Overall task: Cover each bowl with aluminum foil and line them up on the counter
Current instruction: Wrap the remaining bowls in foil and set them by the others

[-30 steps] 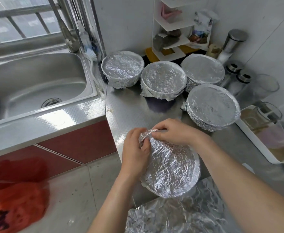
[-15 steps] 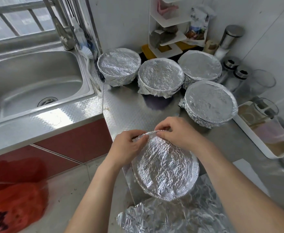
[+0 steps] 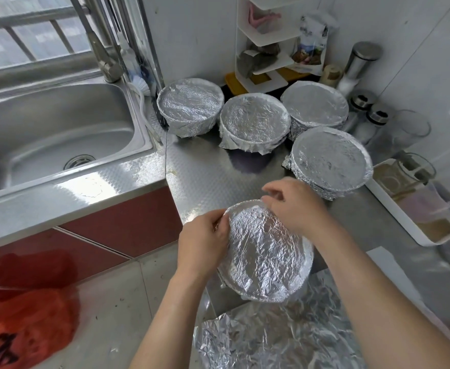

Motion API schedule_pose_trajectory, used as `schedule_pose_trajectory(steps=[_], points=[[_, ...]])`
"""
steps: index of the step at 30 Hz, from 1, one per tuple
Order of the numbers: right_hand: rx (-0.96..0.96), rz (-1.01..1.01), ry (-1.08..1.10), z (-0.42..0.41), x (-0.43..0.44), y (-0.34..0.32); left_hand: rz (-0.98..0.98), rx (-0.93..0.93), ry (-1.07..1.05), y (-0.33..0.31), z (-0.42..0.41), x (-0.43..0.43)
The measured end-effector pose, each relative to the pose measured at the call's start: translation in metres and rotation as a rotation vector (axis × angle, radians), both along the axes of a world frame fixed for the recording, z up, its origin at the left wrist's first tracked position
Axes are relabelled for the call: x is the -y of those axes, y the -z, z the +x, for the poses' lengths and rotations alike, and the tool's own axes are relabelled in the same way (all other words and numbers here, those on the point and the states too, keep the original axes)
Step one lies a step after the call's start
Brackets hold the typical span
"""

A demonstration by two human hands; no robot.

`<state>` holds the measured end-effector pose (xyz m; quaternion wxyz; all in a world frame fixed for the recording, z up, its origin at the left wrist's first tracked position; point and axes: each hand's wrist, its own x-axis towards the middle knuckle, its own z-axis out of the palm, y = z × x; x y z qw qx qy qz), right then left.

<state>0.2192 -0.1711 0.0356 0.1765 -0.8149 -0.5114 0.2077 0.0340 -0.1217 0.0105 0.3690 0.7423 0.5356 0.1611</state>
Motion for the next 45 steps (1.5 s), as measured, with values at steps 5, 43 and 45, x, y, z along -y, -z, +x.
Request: schedule_pose_trajectory(steps=[5, 43, 45], points=[[-0.077, -0.052, 0.156, 0.007, 0.028, 0.005, 0.068, -0.078, -0.05, 0.0, -0.008, 0.012], [-0.197, 0.75, 0.424, -0.021, 0.075, 0.001, -0.598, 0.553, 0.153, -0.053, -0.018, 0.026], [-0.21, 0.774, 0.439, -0.025, 0.076, 0.0, -0.675, 0.589, 0.153, -0.051, -0.021, 0.027]])
